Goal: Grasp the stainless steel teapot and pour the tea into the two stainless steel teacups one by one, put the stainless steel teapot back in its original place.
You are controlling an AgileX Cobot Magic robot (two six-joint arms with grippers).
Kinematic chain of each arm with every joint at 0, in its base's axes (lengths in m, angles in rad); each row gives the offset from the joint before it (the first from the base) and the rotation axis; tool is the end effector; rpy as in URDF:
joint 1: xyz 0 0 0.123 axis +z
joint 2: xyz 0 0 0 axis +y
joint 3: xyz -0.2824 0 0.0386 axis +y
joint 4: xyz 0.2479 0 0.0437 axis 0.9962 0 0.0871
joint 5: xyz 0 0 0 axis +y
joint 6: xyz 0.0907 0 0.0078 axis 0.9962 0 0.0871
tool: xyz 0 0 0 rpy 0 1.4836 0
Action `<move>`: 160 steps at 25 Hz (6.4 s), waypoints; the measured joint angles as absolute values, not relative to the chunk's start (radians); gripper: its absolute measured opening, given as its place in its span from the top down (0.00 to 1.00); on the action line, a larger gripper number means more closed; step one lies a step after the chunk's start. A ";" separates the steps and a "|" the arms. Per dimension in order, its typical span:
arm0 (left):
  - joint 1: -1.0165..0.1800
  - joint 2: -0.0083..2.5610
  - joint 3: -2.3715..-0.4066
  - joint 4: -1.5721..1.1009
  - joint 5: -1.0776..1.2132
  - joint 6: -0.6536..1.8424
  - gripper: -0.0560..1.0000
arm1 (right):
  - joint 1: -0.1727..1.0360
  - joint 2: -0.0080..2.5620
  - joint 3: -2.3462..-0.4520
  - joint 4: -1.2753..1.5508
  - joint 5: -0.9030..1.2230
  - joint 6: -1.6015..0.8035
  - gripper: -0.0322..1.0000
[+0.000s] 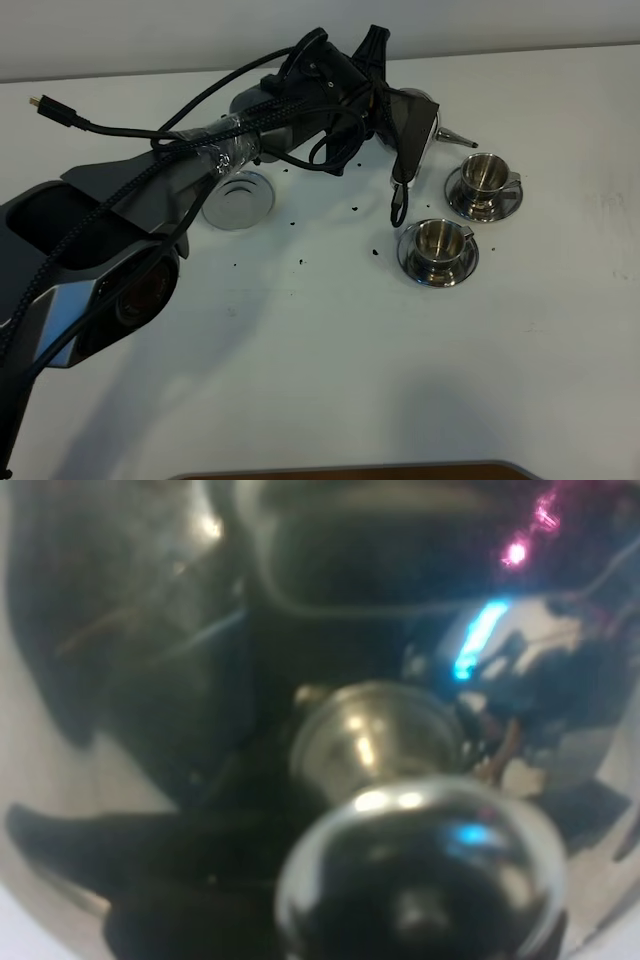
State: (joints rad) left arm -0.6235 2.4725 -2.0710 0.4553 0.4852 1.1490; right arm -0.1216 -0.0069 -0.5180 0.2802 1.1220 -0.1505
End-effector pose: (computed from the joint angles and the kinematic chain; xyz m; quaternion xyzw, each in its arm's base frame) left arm 0.4618 -0.3091 0.1500 0.7912 0.4581 0.2619 0.3090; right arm -0.0096 0.0240 0.2798 -0.0237 0.8539 0.0699 0.5152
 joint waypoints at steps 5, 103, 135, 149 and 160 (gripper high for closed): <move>-0.625 2.489 -2.071 0.476 0.436 1.149 0.72 | -0.122 -0.007 -0.518 0.280 1.122 -0.151 0.56; -0.629 2.498 -2.071 0.585 0.102 1.571 0.72 | -0.122 -0.007 -0.518 0.280 1.122 -0.151 0.56; -0.622 2.498 -2.071 0.625 0.051 1.611 0.72 | -0.122 -0.007 -0.518 0.280 1.122 -0.151 0.56; -0.622 2.498 -2.071 0.626 0.050 1.618 0.72 | -0.122 -0.007 -0.518 0.280 1.122 -0.151 0.56; -0.622 2.498 -2.071 0.477 0.143 1.617 0.72 | -0.122 -0.007 -0.518 0.280 1.122 -0.151 0.56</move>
State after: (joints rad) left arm -0.6220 2.4979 -2.0710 0.4773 0.1427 1.6171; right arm -0.1216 -0.0069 -0.5180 0.2802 1.1220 -0.1505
